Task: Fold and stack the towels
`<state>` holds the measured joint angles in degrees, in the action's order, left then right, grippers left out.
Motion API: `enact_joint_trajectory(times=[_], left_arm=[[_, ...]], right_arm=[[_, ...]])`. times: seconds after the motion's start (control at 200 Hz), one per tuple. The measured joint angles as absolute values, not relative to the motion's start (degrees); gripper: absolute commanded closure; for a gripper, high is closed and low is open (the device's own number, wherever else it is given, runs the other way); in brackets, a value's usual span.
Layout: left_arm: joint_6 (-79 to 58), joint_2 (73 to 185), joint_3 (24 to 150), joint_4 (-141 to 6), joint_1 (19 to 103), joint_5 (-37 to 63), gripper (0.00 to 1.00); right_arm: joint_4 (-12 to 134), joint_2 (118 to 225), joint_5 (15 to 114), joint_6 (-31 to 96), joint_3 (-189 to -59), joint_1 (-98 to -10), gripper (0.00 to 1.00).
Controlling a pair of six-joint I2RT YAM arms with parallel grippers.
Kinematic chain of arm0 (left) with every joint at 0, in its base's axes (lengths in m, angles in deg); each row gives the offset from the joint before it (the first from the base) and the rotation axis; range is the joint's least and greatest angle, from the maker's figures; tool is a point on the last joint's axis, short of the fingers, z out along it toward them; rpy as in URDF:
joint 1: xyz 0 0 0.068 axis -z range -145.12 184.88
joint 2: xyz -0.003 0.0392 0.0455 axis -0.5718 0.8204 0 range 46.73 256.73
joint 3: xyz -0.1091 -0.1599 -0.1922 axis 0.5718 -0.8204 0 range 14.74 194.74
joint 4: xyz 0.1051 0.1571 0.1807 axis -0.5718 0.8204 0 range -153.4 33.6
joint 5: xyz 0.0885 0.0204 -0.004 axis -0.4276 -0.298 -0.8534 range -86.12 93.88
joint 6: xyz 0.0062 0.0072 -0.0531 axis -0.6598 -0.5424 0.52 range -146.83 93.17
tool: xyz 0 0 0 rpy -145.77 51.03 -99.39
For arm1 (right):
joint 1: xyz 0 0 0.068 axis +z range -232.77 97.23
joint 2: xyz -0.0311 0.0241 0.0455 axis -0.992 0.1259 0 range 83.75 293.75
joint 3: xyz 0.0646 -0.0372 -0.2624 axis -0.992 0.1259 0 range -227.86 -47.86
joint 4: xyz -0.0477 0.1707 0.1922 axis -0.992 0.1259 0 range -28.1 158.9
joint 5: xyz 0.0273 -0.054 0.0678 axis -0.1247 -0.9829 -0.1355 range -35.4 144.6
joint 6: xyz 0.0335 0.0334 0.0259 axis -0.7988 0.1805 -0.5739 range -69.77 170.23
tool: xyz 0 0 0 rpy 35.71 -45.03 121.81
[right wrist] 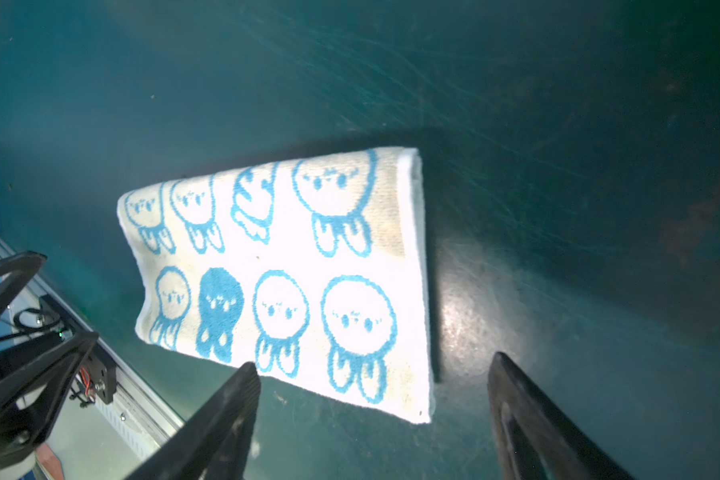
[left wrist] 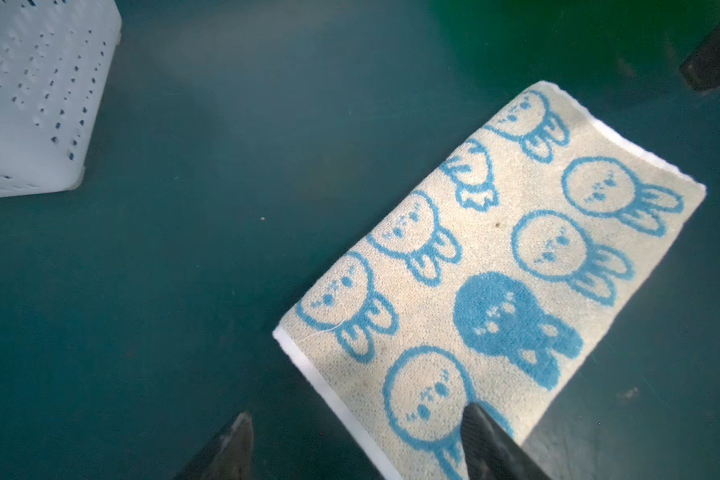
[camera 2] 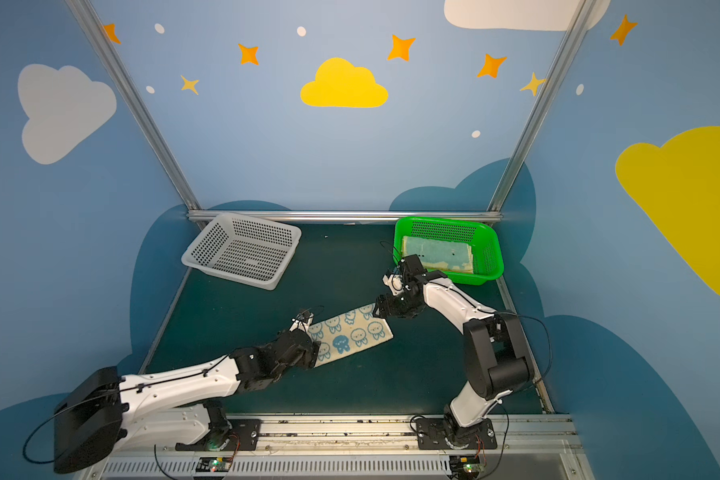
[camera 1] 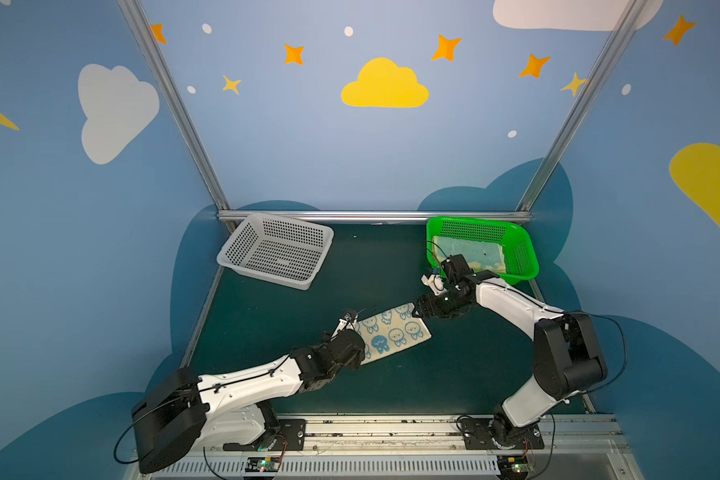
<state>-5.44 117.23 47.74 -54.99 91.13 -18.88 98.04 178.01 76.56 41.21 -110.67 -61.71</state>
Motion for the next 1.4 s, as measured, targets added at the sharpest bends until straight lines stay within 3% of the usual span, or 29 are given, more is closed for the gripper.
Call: enact_joint_trajectory(times=[0.155,0.456,1.051,1.312,1.402], left_arm=[[-5.3,124.2,52.3,-55.7,89.5,-15.7,0.24],[-3.5,131.5,53.9,-55.9,87.3,-10.3,0.35],[-1.5,132.0,50.7,-59.5,84.7,-5.0,0.38],[-1.5,132.8,50.7,-61.4,84.0,-4.3,0.38],[-1.5,133.0,50.7,-61.9,83.7,-4.2,0.38]], right_arm=[[97.2,178.2,76.1,39.0,-110.6,-62.3,0.14],[94.3,181.2,76.8,37.0,-109.4,-62.9,0.39],[86.6,190.0,85.3,35.2,-108.8,-60.8,0.6],[82.6,193.7,90.3,34.0,-110.0,-59.5,0.81],[82.0,194.9,91.7,34.2,-110.6,-58.9,1.0]])
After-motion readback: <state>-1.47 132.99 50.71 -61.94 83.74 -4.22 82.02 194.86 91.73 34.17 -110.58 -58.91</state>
